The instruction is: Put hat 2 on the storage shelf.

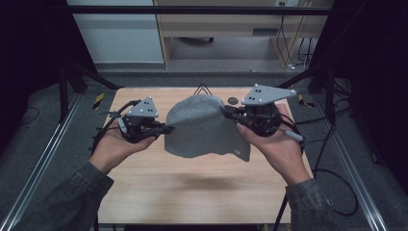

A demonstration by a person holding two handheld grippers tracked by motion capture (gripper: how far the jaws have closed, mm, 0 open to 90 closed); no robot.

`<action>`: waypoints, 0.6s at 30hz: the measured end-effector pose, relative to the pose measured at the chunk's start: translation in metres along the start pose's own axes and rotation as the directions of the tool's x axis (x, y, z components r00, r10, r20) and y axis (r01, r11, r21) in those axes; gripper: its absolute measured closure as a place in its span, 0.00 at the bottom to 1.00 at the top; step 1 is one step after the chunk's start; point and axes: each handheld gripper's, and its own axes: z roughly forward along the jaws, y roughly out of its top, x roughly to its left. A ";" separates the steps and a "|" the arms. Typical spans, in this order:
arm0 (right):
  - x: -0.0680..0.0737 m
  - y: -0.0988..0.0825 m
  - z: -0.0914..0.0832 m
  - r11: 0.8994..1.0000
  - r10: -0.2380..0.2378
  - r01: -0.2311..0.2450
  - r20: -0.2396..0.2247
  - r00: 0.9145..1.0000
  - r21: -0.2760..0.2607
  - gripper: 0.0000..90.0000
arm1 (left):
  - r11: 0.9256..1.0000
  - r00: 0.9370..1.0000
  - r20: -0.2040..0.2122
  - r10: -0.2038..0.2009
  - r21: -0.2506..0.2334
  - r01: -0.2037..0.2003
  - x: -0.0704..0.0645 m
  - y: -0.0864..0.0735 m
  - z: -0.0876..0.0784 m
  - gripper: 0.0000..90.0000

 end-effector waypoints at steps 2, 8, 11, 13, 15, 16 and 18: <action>-0.005 0.005 0.000 1.000 0.003 -0.003 0.003 1.000 -0.006 0.97 | 1.000 1.000 -0.012 0.006 -0.029 -0.006 0.006 0.012 -0.006 0.97; -0.023 0.021 0.010 1.000 0.007 -0.007 0.002 1.000 -0.021 0.97 | 0.996 0.999 -0.049 0.000 -0.089 -0.004 0.025 0.030 -0.017 0.97; -0.028 0.031 0.012 1.000 -0.004 0.004 -0.005 1.000 -0.028 0.97 | 0.993 0.998 -0.054 -0.020 -0.114 0.013 0.036 0.033 -0.020 0.97; -0.032 0.038 0.013 0.999 -0.013 0.013 0.001 1.000 -0.035 0.97 | 0.991 0.998 -0.057 -0.021 -0.130 0.013 0.038 0.036 -0.022 0.97; -0.037 0.043 0.014 0.999 -0.010 0.010 0.007 1.000 -0.046 0.97 | 0.991 0.998 -0.061 -0.018 -0.137 0.009 0.040 0.038 -0.022 0.97; -0.039 0.045 0.015 0.999 -0.009 0.009 0.011 1.000 -0.050 0.97 | 0.991 0.998 -0.063 -0.017 -0.136 0.008 0.042 0.040 -0.021 0.97; -0.046 0.049 0.017 0.998 -0.001 0.002 0.017 1.000 -0.060 0.97 | 0.991 0.998 -0.067 -0.017 -0.132 0.007 0.045 0.041 -0.020 0.97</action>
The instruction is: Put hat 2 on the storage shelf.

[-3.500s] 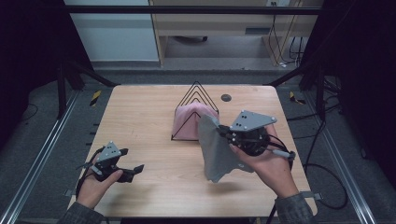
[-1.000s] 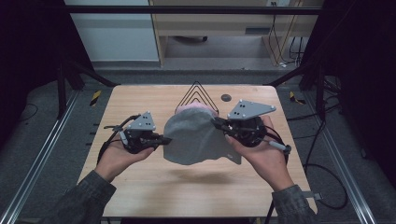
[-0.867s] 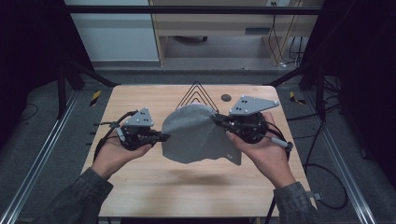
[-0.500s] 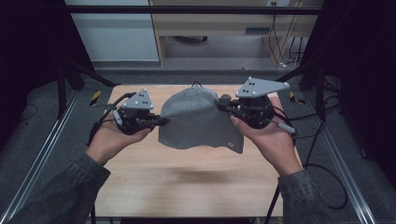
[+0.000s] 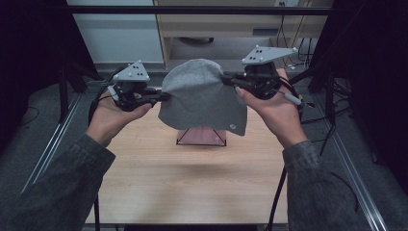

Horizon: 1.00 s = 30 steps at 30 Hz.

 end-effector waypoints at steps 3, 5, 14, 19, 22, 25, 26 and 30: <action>-0.006 -0.001 0.011 1.000 0.017 -0.017 0.015 1.000 -0.005 0.97 | 0.999 0.999 -0.004 -0.032 0.003 0.032 0.016 0.001 0.012 0.97; -0.010 -0.002 0.018 1.000 0.024 -0.024 0.021 0.999 -0.006 0.97 | 0.998 0.999 0.001 -0.054 -0.014 0.054 0.022 0.002 0.016 0.97; -0.044 0.007 0.040 0.998 0.055 -0.052 0.054 0.997 -0.042 0.97 | 0.998 0.998 -0.036 -0.050 -0.032 0.049 0.047 0.017 0.033 0.97; -0.064 0.003 0.052 0.995 0.086 -0.082 0.062 0.994 -0.057 0.97 | 0.997 0.997 -0.047 -0.067 -0.048 0.065 0.058 0.019 0.044 0.97; -0.076 0.003 0.058 0.994 0.095 -0.091 0.067 0.993 -0.061 0.97 | 0.997 0.996 -0.063 -0.059 -0.051 0.055 0.063 0.025 0.052 0.97; -0.088 0.002 0.064 0.991 0.118 -0.113 0.071 0.990 -0.065 0.97 | 0.996 0.995 -0.075 -0.064 -0.062 0.060 0.066 0.029 0.059 0.97; -0.091 0.001 0.066 0.991 0.123 -0.119 0.072 0.990 -0.064 0.97 | 0.997 0.995 -0.086 -0.056 -0.056 0.052 0.067 0.029 0.061 0.97; -0.100 -0.006 0.076 0.990 0.136 -0.134 0.071 0.988 -0.029 0.97 | 0.997 0.994 -0.092 -0.065 -0.043 0.061 0.071 0.027 0.070 0.97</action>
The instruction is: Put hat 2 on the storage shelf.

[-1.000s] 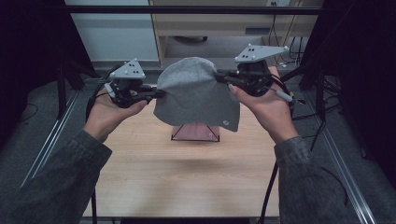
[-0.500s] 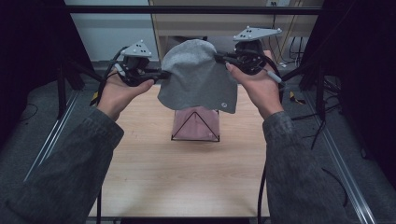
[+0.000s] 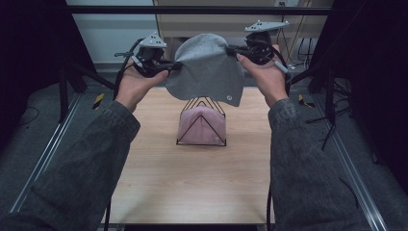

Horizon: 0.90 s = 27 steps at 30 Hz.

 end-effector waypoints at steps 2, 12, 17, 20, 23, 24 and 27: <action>-0.003 -0.004 0.003 1.000 0.007 -0.007 0.004 1.000 0.003 0.97 | 1.000 1.000 0.001 -0.005 -0.009 0.005 -0.001 -0.003 0.003 0.97; -0.008 -0.018 0.016 1.000 0.011 -0.011 0.006 1.000 0.004 0.97 | 0.999 0.999 -0.019 -0.045 0.002 0.045 0.007 -0.023 0.023 0.98; -0.006 -0.023 0.020 1.000 0.003 -0.004 0.011 1.000 0.026 0.96 | 0.999 0.999 -0.013 -0.032 0.042 0.032 0.008 -0.030 0.032 0.97; -0.005 -0.027 0.022 0.999 -0.002 0.002 0.012 1.000 0.044 0.96 | 0.998 0.999 -0.017 -0.031 0.046 0.031 0.008 -0.032 0.033 0.97; -0.003 -0.033 0.022 0.999 -0.005 0.004 0.008 1.000 0.052 0.96 | 0.998 0.999 -0.017 -0.042 0.040 0.042 0.007 -0.036 0.034 0.97; -0.002 -0.035 0.022 0.998 -0.002 0.001 0.006 1.000 0.055 0.96 | 0.998 0.999 -0.017 -0.042 0.045 0.043 0.007 -0.038 0.035 0.97; 0.000 -0.041 0.023 0.998 -0.002 0.002 0.002 1.000 0.065 0.96 | 0.998 0.999 -0.020 -0.041 0.047 0.042 0.006 -0.042 0.036 0.98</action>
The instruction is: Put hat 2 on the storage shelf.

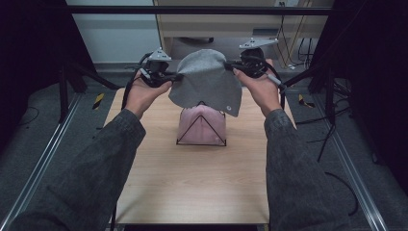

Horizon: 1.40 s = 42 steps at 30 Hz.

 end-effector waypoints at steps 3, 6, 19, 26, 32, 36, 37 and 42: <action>0.002 -0.004 0.001 1.000 0.001 -0.001 -0.005 1.000 0.006 0.96 | 1.000 1.000 -0.007 0.002 0.004 -0.002 -0.001 -0.004 0.002 0.98; 0.005 -0.007 0.003 1.000 0.001 -0.001 -0.015 1.000 0.011 0.96 | 1.000 1.000 -0.007 -0.012 0.009 0.012 0.001 -0.009 0.004 0.97; 0.008 -0.027 0.016 0.999 0.017 -0.016 -0.030 0.999 0.051 0.96 | 1.000 1.000 -0.006 -0.018 0.024 0.018 0.000 -0.023 0.008 0.98; 0.009 -0.031 0.018 0.998 0.024 -0.022 -0.028 0.999 0.065 0.96 | 0.999 1.000 -0.001 -0.018 0.027 0.018 -0.003 -0.027 0.010 0.98; 0.010 -0.036 0.018 0.998 0.035 -0.033 -0.029 0.999 0.056 0.96 | 0.999 1.000 0.000 -0.016 0.038 0.016 -0.002 -0.030 0.011 0.98; 0.013 -0.036 0.018 0.998 0.022 -0.021 -0.033 0.999 0.057 0.96 | 0.999 1.000 -0.002 -0.017 0.033 0.017 -0.002 -0.030 0.008 0.98; 0.014 -0.035 0.018 0.998 0.020 -0.018 -0.032 0.999 0.058 0.96 | 0.999 1.000 -0.004 -0.017 0.033 0.017 -0.002 -0.030 0.007 0.98; 0.015 -0.035 0.021 0.998 0.025 -0.023 -0.033 0.999 0.064 0.96 | 0.999 0.999 -0.013 -0.039 0.037 0.039 0.000 -0.036 0.009 0.97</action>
